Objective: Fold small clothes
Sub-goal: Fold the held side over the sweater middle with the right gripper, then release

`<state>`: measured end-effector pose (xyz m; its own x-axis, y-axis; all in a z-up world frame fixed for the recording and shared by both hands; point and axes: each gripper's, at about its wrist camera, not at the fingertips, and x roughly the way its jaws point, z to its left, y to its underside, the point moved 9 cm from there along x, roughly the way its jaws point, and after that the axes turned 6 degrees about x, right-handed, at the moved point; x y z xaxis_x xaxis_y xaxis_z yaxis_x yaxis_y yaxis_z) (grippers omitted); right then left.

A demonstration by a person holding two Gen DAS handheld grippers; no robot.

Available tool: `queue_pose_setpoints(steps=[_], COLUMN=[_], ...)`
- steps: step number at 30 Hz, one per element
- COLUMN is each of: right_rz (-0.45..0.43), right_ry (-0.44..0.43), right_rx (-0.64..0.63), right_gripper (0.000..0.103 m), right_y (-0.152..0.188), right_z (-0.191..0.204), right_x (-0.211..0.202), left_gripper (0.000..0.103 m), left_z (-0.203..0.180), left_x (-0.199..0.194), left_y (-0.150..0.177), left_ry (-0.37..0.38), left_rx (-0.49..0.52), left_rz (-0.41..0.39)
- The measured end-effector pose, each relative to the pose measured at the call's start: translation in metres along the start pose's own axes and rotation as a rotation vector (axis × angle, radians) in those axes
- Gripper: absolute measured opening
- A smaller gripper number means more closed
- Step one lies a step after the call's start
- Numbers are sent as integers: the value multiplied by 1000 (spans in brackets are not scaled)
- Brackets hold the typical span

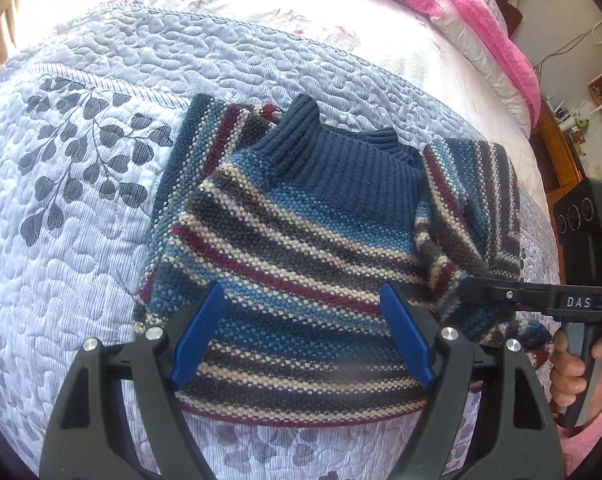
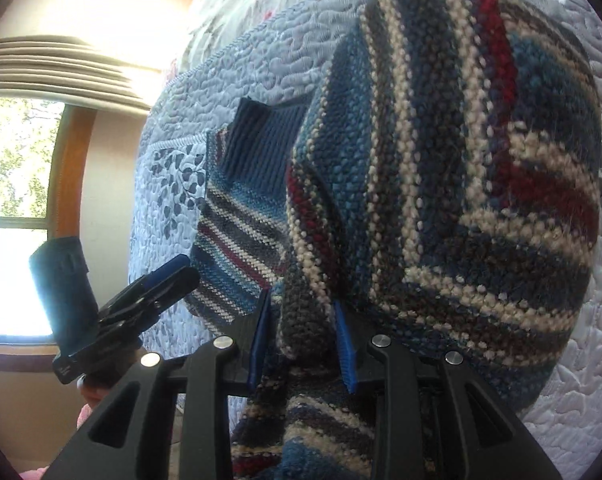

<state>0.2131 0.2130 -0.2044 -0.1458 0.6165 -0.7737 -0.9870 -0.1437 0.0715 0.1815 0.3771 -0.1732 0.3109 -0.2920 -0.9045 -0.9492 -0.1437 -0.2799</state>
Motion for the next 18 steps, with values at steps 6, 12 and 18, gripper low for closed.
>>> queue_pose_setpoints(steps=[6, 12, 18], right_rz=[7, -7, -144], right_ry=[12, -85, 84], right_rx=[-53, -90, -123], right_gripper=[46, 53, 53], right_y=[1, 22, 33], right_z=[10, 38, 5], right_x=[7, -24, -84], left_gripper=[80, 80, 80], left_z=[-3, -22, -65], left_x=[1, 4, 23], left_y=[-3, -13, -16], left_ry=[22, 125, 256], left_rx=[-8, -46, -37], left_rz=[1, 1, 57])
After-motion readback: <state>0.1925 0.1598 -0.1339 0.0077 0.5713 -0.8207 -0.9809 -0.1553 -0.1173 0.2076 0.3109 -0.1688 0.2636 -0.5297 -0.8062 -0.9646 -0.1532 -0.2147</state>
